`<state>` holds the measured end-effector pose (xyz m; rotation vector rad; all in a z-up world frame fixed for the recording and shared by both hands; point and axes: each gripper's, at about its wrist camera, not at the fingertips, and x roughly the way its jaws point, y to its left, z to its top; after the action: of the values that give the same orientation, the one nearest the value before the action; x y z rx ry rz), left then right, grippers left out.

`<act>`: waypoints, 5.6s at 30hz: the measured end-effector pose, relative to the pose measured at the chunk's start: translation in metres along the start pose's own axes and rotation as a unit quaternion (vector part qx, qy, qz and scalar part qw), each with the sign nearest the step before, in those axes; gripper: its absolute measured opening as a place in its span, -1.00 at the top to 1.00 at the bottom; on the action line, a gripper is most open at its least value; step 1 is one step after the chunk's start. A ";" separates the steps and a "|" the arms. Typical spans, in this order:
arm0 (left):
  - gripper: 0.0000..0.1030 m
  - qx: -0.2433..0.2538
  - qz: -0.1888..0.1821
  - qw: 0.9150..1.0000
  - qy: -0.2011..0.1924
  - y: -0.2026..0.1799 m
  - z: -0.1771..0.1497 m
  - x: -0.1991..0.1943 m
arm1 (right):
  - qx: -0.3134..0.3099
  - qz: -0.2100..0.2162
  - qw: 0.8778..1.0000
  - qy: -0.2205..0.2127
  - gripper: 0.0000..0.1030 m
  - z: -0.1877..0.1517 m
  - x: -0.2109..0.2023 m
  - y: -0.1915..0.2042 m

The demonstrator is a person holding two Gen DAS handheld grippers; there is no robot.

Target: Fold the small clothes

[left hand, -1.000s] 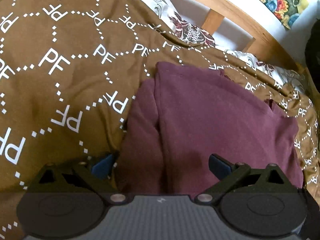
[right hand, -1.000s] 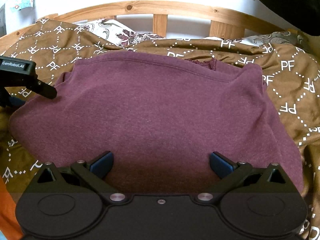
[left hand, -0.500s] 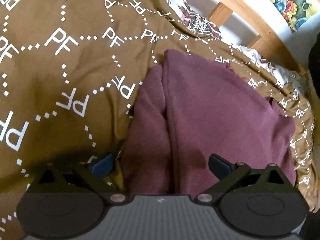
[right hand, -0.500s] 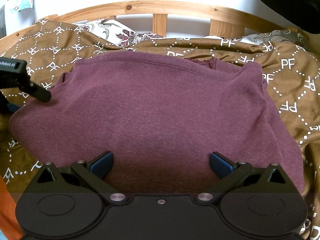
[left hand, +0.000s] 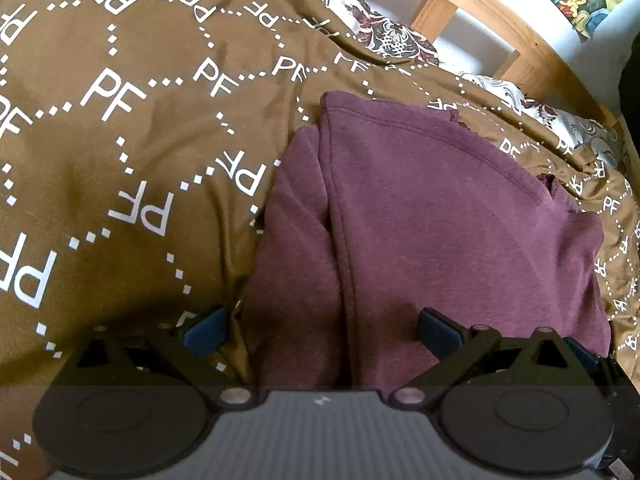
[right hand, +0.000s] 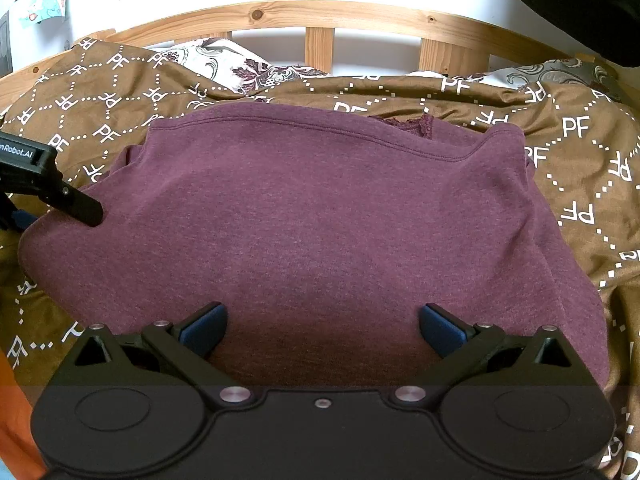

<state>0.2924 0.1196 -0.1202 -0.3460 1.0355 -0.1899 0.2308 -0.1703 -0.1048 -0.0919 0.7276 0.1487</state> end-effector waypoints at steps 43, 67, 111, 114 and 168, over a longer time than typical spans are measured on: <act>0.80 0.223 0.119 0.956 -0.150 -0.210 -0.025 -0.066 | 0.228 0.023 0.973 -0.010 -0.99 0.015 -0.074 -0.131; -0.81 0.314 -0.124 0.925 -0.174 -0.277 -0.102 -0.068 | 0.250 -0.124 0.959 -0.044 -0.99 -0.002 -0.088 -0.202; 0.60 0.390 0.021 0.898 -0.201 -0.264 -0.138 -0.027 | 0.239 0.153 0.947 -0.148 0.80 0.046 -0.052 -0.145; 0.59 0.396 0.017 0.901 -0.174 -0.282 -0.138 -0.015 | 0.230 0.112 0.953 -0.164 0.80 0.040 -0.069 -0.161; -0.99 0.042 -0.154 0.982 -0.100 -0.131 -0.095 -0.021 | 0.341 0.043 0.936 -0.083 0.00 -0.022 -0.104 -0.181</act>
<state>0.2011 -0.0135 -0.0987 -0.4382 0.7691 -0.4665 0.1704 -0.3625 -0.0460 0.6106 0.5815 -0.0200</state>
